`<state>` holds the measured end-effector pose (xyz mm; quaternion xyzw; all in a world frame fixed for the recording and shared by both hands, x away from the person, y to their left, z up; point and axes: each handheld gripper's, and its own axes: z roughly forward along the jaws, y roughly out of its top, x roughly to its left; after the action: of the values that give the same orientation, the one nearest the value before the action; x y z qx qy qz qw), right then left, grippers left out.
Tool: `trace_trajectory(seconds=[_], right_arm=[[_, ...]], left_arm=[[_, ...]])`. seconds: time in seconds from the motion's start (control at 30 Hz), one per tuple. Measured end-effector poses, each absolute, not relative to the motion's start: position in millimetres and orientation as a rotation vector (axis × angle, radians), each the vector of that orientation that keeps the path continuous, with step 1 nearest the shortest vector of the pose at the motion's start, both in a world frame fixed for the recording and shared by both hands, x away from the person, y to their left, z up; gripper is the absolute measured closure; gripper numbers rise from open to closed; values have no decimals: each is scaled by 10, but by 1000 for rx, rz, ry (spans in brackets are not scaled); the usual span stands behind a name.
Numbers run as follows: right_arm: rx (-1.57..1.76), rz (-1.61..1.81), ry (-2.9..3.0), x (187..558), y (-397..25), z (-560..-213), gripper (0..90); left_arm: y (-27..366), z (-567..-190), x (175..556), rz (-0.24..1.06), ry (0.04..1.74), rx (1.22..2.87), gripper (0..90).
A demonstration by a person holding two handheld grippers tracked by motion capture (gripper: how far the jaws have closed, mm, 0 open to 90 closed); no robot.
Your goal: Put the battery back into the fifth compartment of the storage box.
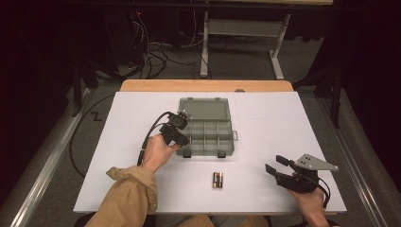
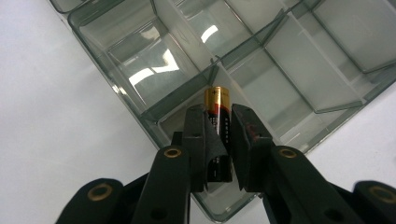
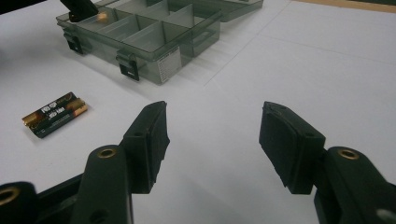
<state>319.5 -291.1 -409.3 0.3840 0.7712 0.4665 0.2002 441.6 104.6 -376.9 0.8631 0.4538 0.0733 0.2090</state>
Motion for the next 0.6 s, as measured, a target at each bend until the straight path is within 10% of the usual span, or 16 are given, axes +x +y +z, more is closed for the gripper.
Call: trace_trajectory(seconds=[0.6], right_arm=[[1077,1309,2141,3191,-2925,-4080,438]], left_arm=[[1056,-3636,4273,273,1205,2387,596]])
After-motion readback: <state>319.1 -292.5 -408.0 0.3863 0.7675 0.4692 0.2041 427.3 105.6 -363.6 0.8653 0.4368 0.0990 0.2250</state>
